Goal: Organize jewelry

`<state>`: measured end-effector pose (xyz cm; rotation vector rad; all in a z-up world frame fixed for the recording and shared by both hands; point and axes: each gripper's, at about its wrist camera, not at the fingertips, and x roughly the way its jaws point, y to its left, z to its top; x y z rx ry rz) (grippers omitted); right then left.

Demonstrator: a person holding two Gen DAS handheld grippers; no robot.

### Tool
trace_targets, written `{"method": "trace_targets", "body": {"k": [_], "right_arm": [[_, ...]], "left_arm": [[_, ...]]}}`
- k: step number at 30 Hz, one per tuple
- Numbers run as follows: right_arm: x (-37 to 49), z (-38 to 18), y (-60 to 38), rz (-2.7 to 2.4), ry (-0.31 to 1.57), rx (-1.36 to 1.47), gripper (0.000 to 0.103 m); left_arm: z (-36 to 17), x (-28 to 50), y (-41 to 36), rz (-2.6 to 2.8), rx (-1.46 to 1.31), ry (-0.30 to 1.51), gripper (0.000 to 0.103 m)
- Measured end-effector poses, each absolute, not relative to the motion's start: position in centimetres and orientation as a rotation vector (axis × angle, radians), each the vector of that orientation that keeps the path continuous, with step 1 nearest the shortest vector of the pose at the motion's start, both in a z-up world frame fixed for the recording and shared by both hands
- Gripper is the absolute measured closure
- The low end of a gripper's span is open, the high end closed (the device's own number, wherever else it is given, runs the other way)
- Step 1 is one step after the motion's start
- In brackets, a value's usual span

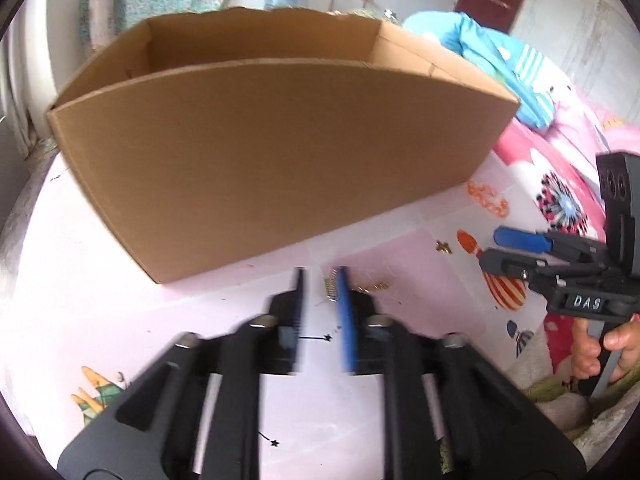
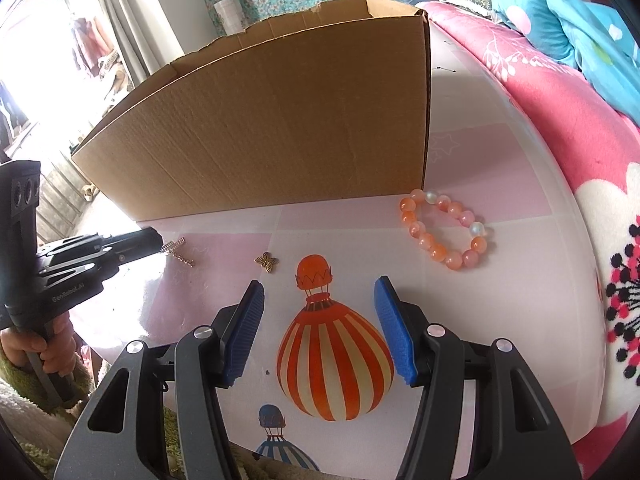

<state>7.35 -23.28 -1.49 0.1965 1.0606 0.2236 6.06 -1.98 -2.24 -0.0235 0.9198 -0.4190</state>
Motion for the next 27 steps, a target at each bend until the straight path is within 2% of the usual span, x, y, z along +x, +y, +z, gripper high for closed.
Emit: {"method": "trace_targets", "body": {"k": [1,6,13,17,27], "right_arm": [[7.4,-1.5,-23.2,0.223,1.061,0.196,0.047],[7.5,-1.4,-23.1,0.218,1.067,0.194,0.047],[7.7,-0.8,-22.7,0.226,1.048,0.191,0.047],[7.9,-0.9,-22.1,0.244,1.053,0.182,0.047],[8.6,-0.8,-21.3,0.266,1.052,0.18,0.047]], "left_arm": [[-2.1,6.1,-1.6,-0.407,-0.042,0.912,0.076],[-2.0,6.2,-0.9,-0.408,-0.07,0.91,0.075],[-2.6,5.7,-3.9,-0.448,0.101,0.948,0.076],[-2.8,6.4,-4.3,-0.442,0.08,0.962,0.076],[-3.0,7.5,-3.7,-0.401,0.063,0.984,0.093]]}}
